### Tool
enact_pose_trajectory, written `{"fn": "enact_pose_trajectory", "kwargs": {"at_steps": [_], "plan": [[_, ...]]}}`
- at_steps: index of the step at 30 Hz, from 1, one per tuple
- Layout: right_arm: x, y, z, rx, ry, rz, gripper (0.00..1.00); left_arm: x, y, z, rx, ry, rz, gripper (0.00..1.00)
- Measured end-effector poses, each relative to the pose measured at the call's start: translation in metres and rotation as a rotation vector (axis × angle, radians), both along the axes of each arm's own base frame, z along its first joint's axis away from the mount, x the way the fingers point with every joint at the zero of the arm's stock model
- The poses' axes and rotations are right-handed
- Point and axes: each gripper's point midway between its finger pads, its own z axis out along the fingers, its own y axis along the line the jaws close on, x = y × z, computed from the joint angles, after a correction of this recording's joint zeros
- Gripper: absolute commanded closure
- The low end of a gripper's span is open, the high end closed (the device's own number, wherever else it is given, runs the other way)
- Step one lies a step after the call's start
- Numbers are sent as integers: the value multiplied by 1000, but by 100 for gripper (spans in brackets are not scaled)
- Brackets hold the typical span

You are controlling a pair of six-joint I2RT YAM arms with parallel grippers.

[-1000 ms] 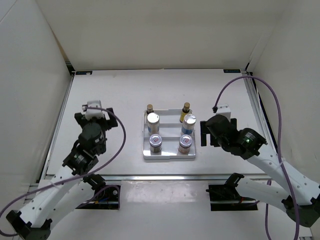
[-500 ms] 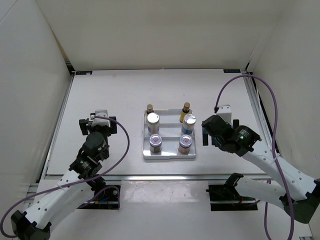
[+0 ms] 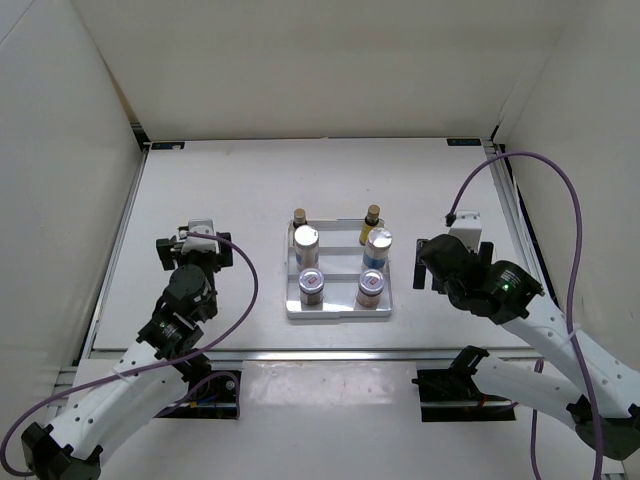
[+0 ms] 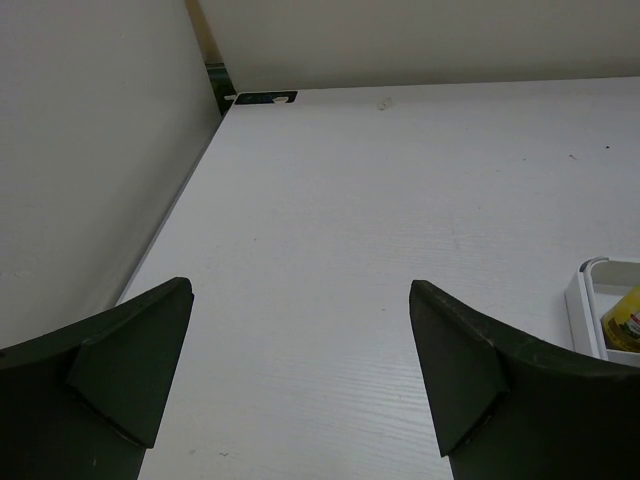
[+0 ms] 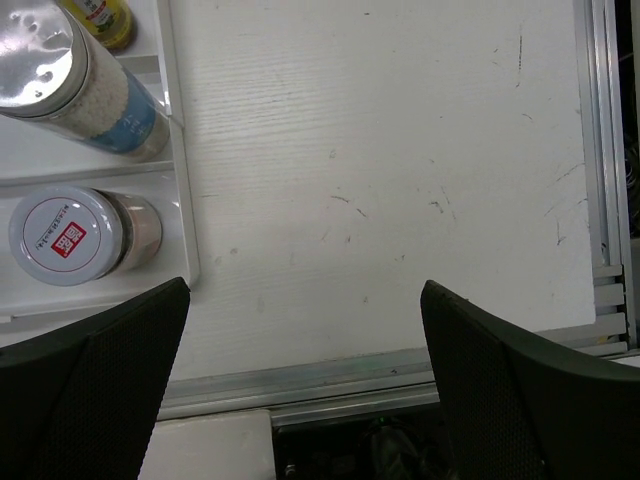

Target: Organize the condiment bottles

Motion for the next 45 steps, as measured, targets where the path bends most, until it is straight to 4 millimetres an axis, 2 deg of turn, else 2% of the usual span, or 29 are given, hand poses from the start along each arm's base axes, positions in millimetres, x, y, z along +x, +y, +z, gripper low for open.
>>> {"fn": "enact_pose_trajectory", "kwargs": {"at_steps": [22,32,39,45], "plan": [[0,-3,-2,7,-9,-31,0,0,0,0,1,1,0,0],[-2,-6,4,49,-38,-45,0,1,-1,-1,3,5,-2,0],[-4,-15,3,30,-44,-89,0,7,-6,-11,28,41,-5,0],[-5,-19,-1,-15,-18,-116,0,6,-7,-10,24,36,-14,0]]}}
